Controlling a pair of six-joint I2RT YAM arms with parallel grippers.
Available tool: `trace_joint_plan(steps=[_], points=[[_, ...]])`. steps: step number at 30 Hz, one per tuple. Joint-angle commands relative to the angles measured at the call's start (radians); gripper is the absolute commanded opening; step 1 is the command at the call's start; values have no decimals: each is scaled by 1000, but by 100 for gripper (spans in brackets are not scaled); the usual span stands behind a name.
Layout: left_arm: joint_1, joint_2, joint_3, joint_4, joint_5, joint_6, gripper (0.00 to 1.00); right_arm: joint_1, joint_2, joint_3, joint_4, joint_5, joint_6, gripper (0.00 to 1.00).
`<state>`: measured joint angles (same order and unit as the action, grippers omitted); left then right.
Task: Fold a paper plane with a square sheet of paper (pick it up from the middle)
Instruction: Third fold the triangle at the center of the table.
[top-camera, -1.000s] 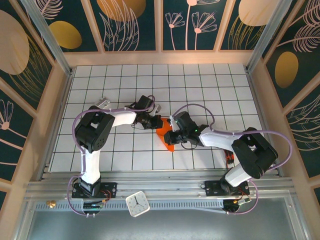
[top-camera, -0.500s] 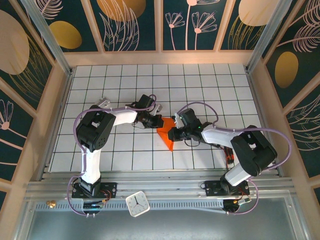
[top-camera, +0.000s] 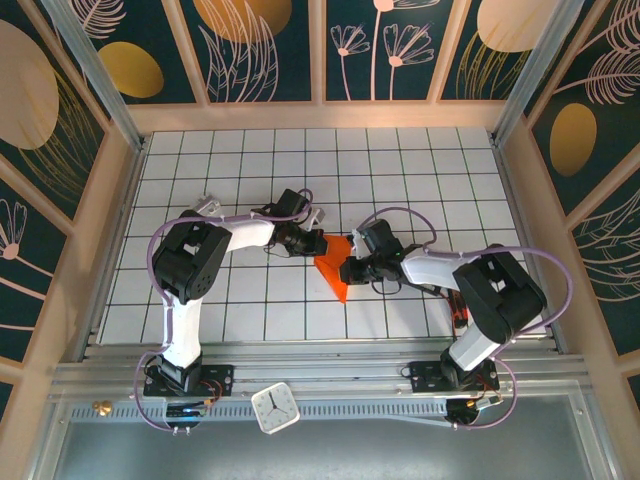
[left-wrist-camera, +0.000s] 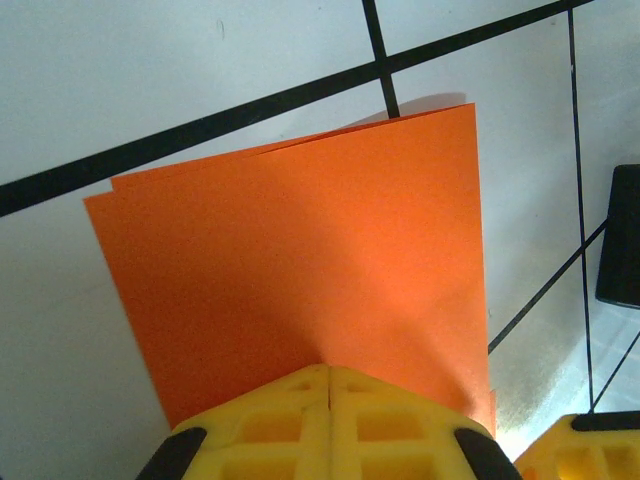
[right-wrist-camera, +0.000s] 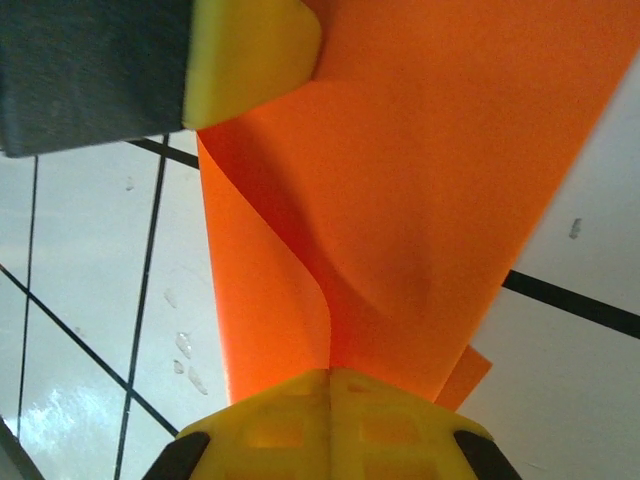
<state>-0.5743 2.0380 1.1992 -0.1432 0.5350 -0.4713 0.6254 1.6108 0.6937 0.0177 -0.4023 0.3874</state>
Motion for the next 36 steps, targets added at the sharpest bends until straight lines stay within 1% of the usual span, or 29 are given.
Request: trace_joint_plan(steps=[1, 17, 36], points=[[0, 66, -9, -85, -59, 16, 0, -12, 26, 18, -25, 6, -32, 4], [0, 72, -3, -87, -58, 20, 0, -31, 67, 76, -62, 14, -65, 5], [0, 76, -7, -84, -56, 20, 0, -34, 63, 58, -71, 32, -74, 4]])
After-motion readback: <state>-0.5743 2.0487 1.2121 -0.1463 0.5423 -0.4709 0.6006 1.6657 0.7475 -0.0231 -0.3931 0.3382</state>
